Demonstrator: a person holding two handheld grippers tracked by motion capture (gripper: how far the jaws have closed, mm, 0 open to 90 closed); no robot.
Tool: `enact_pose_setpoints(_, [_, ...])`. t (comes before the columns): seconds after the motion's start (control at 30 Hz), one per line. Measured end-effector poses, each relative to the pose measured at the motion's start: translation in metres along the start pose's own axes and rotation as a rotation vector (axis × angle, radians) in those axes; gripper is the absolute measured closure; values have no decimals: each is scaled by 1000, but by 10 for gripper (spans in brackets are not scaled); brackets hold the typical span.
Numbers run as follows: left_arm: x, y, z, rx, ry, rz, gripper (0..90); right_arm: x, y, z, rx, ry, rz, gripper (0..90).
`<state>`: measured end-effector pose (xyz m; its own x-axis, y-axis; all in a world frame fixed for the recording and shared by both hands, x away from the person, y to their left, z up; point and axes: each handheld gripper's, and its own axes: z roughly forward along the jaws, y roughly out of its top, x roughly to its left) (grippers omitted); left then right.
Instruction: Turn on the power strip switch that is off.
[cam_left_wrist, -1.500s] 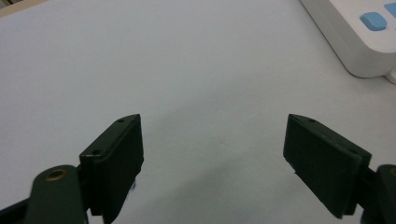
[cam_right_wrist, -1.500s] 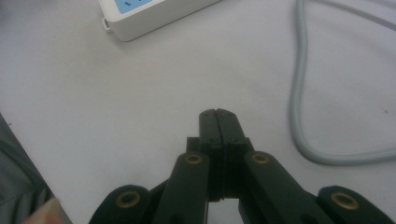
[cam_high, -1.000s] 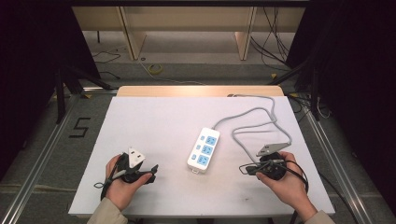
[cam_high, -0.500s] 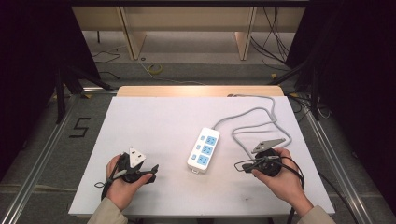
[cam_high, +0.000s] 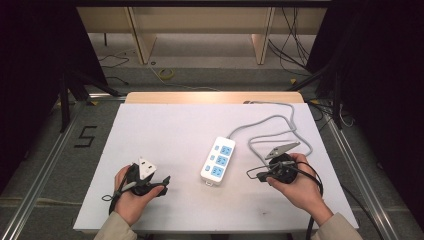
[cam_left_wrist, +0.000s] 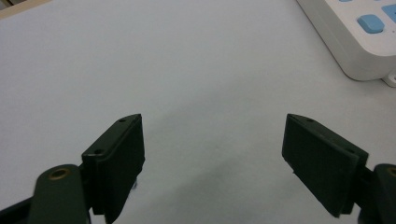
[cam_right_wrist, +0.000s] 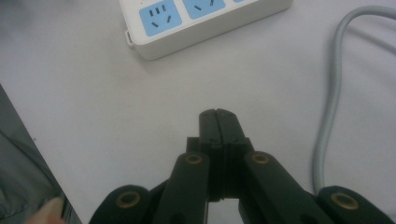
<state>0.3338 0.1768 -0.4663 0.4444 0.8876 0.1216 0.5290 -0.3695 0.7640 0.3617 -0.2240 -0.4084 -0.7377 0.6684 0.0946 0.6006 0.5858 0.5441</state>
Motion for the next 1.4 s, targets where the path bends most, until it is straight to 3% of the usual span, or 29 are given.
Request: enact_pose_setpoints(1.4, [-3,1,0,-3,5,7,220,8,35,8,80,21,-31,900])
